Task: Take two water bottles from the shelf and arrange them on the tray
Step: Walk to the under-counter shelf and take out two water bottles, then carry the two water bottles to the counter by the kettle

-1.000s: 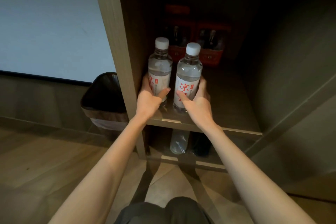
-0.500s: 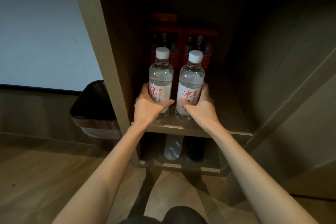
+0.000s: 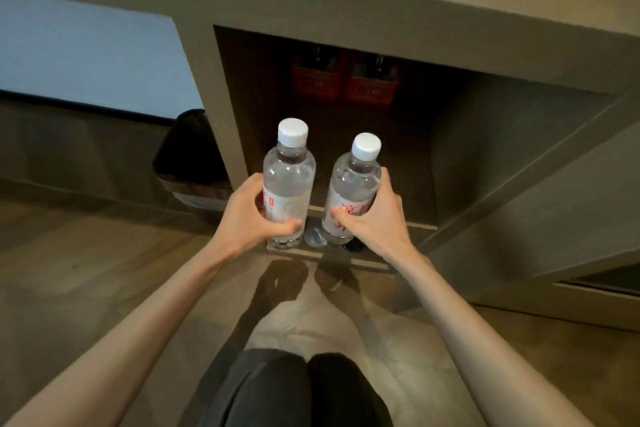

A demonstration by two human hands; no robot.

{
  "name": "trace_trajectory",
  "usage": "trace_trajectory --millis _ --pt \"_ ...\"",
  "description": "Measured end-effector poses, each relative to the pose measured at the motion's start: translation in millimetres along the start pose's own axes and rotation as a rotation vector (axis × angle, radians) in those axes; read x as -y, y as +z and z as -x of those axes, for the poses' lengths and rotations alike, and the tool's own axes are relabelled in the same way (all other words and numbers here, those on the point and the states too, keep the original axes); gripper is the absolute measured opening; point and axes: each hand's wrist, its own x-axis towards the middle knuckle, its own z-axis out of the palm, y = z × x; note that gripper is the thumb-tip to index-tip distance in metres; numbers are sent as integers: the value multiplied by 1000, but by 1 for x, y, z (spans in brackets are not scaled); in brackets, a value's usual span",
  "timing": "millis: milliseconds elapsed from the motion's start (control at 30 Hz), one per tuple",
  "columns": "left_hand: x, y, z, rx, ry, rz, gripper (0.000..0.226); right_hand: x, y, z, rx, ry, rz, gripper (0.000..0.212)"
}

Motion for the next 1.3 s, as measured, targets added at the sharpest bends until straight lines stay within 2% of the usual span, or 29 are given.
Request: trace_trajectory --millis 133,267,400,533,700,900,1100,1300 --pt "-57 -46 51 22 -50 -22 64 62 -19 39 117 -23 24 72" --pt "-128 -90 103 -26 -143 27 59 137 -40 79 212 -18 -8 75" --pt "-211 -145 153 -143 -162 66 55 232 -71 112 282 -94 -8 72" --pt "-286 -206 196 -272 -156 145 65 337 -98 135 342 -217 -28 73" --pt "-341 -281 243 -465 -176 213 68 447 -98 154 412 -368 -67 76" --pt "-351 -375 300 -685 -166 179 67 543 -34 170 477 -548 -71 74" --pt "-310 -502 356 -842 -169 137 67 632 92 186 559 -635 -110 78" --pt "-258 -648 397 -894 -155 16 64 727 221 199 586 -682 -147 75"
